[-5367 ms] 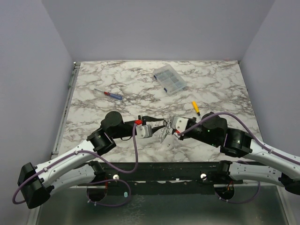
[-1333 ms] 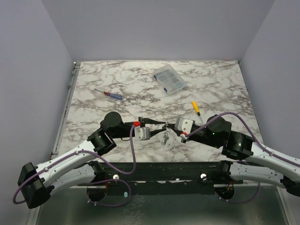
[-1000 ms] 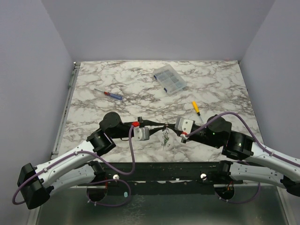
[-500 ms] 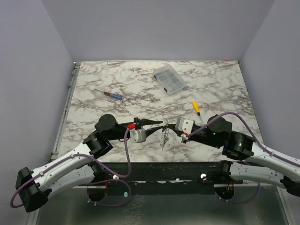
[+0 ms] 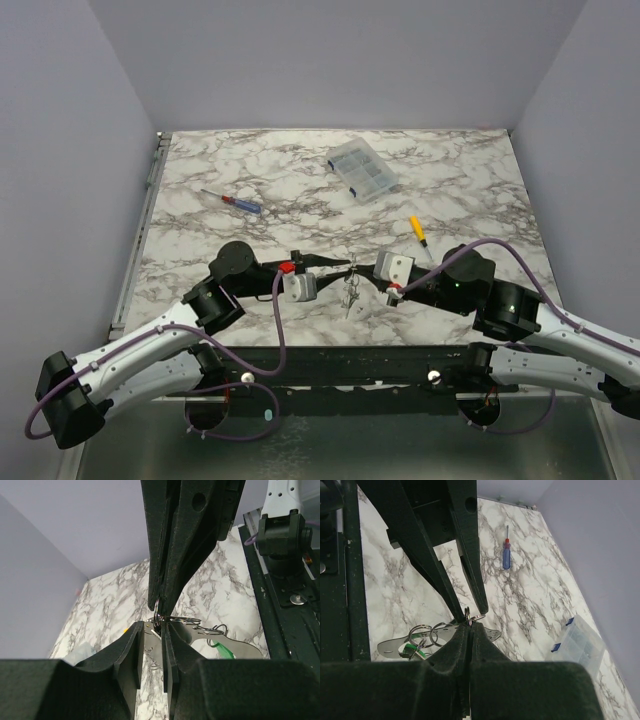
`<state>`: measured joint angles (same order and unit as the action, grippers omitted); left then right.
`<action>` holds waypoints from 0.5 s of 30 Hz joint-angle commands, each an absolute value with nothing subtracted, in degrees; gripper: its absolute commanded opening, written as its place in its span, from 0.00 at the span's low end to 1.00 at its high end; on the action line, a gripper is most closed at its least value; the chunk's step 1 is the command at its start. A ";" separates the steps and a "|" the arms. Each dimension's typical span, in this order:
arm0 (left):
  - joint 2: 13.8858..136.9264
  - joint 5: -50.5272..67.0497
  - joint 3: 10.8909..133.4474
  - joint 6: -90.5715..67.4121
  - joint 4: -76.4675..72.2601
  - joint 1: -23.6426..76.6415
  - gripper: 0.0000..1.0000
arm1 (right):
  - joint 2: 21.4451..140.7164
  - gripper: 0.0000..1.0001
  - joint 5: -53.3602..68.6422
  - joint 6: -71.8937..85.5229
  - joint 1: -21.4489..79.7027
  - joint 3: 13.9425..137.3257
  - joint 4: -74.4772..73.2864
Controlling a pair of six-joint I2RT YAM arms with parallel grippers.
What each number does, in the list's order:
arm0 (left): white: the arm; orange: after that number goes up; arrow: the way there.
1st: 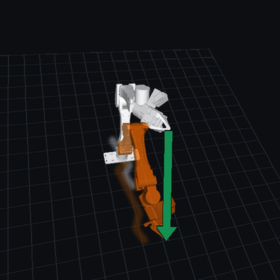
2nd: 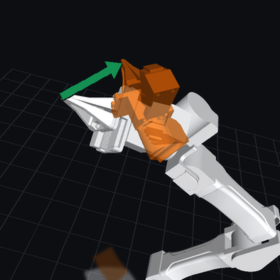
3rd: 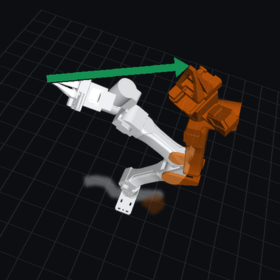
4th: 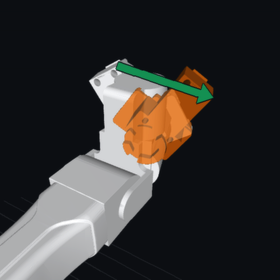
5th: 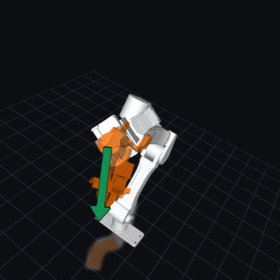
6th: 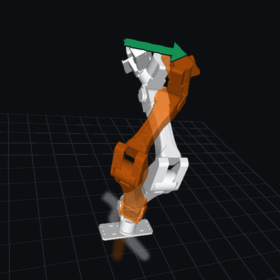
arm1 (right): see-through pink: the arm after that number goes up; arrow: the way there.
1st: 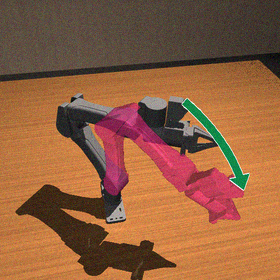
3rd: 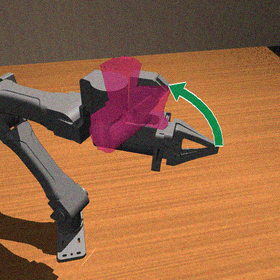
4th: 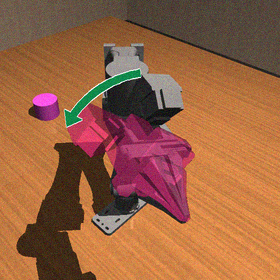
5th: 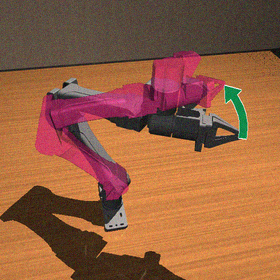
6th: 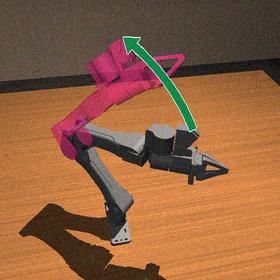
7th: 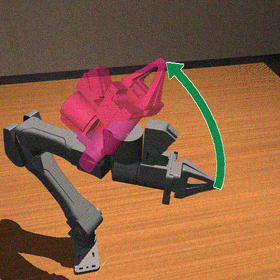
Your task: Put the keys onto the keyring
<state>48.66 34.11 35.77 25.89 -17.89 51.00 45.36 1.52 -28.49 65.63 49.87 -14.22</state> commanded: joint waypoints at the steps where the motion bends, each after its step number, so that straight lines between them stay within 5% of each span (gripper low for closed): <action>1: 49.16 36.27 36.21 25.32 -18.19 50.74 0.26 | 45.43 0.01 3.72 -28.39 65.84 51.37 -10.54; 4: 49.55 36.75 36.38 25.14 -18.19 50.75 0.23 | 45.93 0.01 3.93 -28.39 65.90 51.31 -10.16; 11: 49.84 36.98 36.56 25.14 -18.19 50.71 0.00 | 46.72 0.01 4.31 -28.65 65.90 51.31 -9.49; 15: 49.83 35.95 36.64 25.16 -18.20 50.76 0.00 | 47.15 0.01 4.19 -28.90 65.83 51.28 -9.82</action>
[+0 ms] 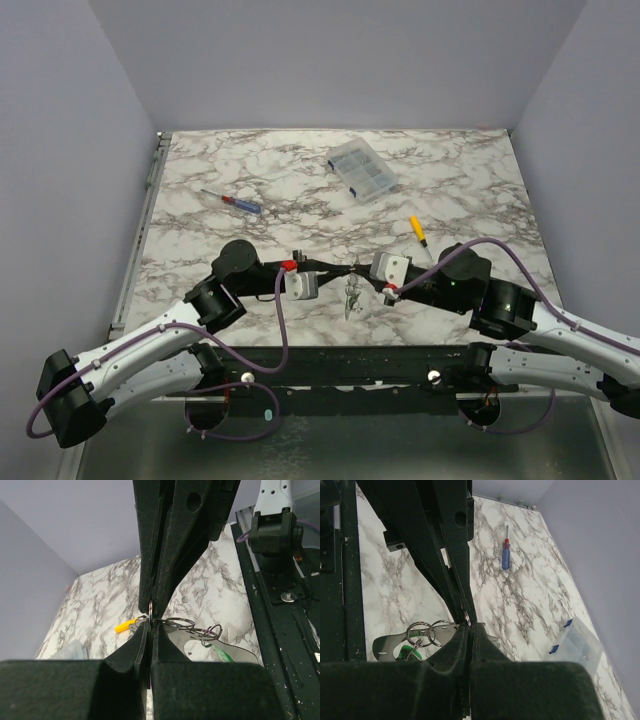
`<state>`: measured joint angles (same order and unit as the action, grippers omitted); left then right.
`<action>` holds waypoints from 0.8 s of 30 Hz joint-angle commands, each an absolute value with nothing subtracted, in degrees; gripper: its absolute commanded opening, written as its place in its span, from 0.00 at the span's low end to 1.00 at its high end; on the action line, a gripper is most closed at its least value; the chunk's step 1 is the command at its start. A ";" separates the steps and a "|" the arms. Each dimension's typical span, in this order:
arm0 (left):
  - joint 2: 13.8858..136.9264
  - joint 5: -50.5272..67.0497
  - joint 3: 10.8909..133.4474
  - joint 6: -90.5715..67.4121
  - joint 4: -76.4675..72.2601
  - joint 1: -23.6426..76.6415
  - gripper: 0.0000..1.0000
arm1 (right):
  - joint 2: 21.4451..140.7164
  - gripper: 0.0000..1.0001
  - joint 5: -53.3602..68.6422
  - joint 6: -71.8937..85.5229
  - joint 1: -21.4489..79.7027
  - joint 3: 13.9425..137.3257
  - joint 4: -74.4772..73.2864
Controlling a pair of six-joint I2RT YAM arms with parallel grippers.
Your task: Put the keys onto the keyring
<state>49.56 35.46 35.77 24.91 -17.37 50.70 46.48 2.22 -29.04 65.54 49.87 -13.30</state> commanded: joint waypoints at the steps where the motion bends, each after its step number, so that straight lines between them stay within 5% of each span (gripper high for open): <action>1: 49.78 35.10 36.79 25.06 -18.15 50.72 0.00 | 47.15 0.01 3.99 -28.91 65.83 51.28 -9.92; 6: 49.75 31.00 37.79 25.99 -16.23 50.74 0.00 | 47.06 0.05 2.47 -28.92 65.83 51.53 -11.24; 14: 50.51 28.17 38.63 27.02 -14.23 50.74 0.00 | 45.17 0.41 -4.17 -30.91 65.83 54.14 -20.07; 24: 52.88 27.86 39.61 27.02 -12.73 50.71 0.00 | 49.82 0.48 -7.17 -33.13 65.84 59.85 -32.85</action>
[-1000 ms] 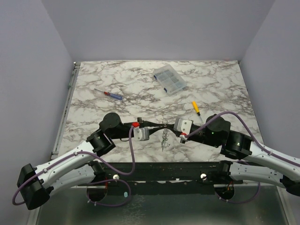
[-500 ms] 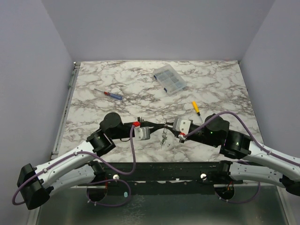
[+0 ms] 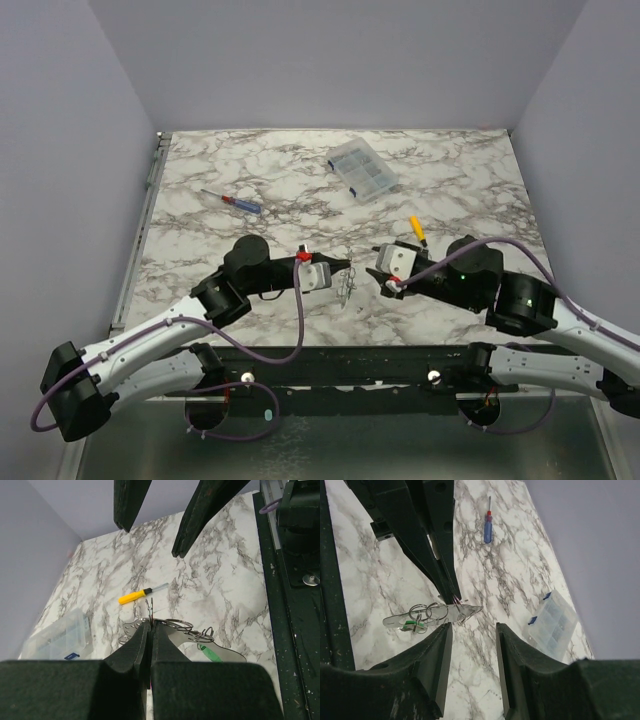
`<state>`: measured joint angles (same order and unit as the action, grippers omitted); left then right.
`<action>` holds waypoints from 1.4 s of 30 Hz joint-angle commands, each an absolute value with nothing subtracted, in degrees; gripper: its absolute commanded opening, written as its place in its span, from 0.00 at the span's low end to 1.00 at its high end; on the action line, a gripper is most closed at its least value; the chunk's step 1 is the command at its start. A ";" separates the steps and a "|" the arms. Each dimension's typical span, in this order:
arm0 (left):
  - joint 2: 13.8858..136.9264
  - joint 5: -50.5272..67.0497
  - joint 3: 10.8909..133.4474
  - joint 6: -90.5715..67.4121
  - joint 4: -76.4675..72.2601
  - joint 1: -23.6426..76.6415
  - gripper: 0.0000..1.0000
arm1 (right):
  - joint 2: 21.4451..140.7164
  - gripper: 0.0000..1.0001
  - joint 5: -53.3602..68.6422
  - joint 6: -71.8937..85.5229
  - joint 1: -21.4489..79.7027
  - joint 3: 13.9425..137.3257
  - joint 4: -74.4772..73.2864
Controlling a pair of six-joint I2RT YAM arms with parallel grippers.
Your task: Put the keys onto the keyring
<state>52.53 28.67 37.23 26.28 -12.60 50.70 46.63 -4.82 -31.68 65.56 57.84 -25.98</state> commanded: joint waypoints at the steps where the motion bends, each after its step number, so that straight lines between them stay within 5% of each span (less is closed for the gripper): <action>1: 53.01 27.86 39.62 26.99 -12.69 50.71 0.00 | 51.08 0.48 -7.11 -33.48 65.83 59.85 -32.76; 29: 54.28 28.77 40.17 26.89 -11.62 50.71 0.00 | 58.99 0.36 -5.39 -37.53 65.90 62.12 -28.37; 38: 54.19 29.00 40.17 26.86 -11.59 50.76 0.00 | 59.48 0.22 -4.99 -37.44 65.89 61.69 -27.56; 42: 53.82 28.98 40.08 26.89 -11.69 50.72 0.00 | 59.69 0.07 -4.96 -37.44 65.88 60.86 -27.21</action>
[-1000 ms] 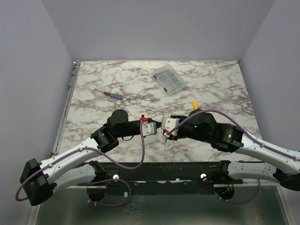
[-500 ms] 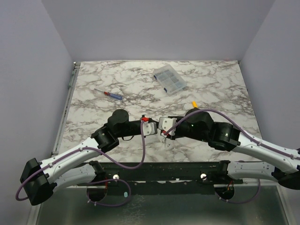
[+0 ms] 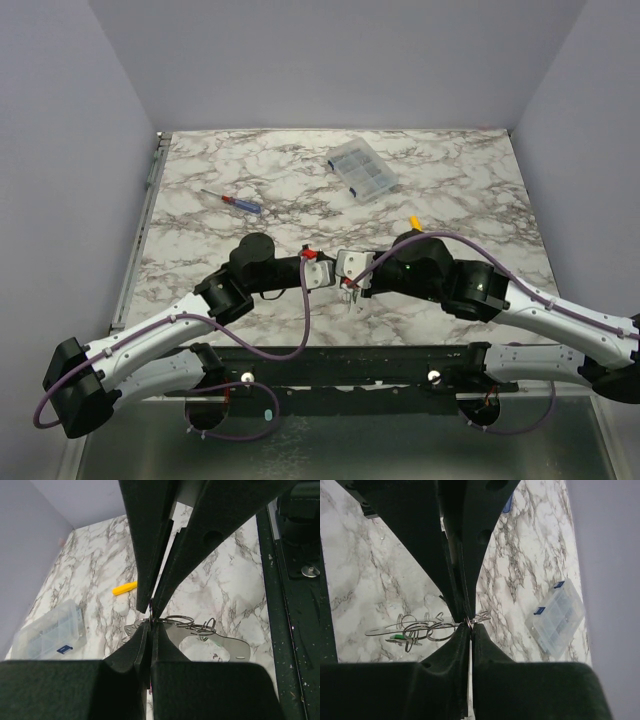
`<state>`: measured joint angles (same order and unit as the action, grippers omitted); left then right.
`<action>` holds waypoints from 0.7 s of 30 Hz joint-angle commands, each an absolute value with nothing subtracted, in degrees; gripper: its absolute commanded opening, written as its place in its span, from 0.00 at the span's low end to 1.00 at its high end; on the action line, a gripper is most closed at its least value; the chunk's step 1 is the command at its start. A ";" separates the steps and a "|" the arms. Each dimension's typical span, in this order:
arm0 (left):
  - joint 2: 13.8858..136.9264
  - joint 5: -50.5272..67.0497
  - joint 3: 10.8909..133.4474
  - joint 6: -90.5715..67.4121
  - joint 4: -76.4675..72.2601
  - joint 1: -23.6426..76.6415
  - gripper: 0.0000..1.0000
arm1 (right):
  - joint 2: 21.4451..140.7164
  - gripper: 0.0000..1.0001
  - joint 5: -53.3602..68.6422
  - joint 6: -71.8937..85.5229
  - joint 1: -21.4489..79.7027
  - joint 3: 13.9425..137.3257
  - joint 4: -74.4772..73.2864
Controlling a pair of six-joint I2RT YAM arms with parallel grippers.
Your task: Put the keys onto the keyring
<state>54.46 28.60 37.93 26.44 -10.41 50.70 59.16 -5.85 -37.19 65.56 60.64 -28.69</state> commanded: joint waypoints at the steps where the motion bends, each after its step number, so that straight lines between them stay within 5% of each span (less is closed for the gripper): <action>1: 53.73 29.08 40.08 26.96 -11.61 50.73 0.00 | 59.68 0.04 -5.08 -37.44 65.88 60.65 -27.10; 7: 52.28 29.35 39.41 27.70 -12.26 50.78 0.00 | 57.18 0.01 -5.69 -37.40 65.83 57.48 -23.03; 10: 50.10 29.25 38.43 28.31 -13.35 50.71 0.26 | 53.79 0.01 -5.40 -37.15 65.85 55.36 -19.11; 12: 48.91 28.51 37.68 28.38 -14.24 50.78 0.33 | 51.27 0.01 -5.24 -36.88 65.86 53.70 -15.80; 21: 48.67 30.27 37.34 28.55 -14.57 50.72 0.41 | 45.35 0.01 -4.52 -34.10 65.83 48.91 -6.95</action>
<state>48.49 28.36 37.91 27.97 -13.65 50.65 46.54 -5.41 -35.97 65.56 50.09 -14.00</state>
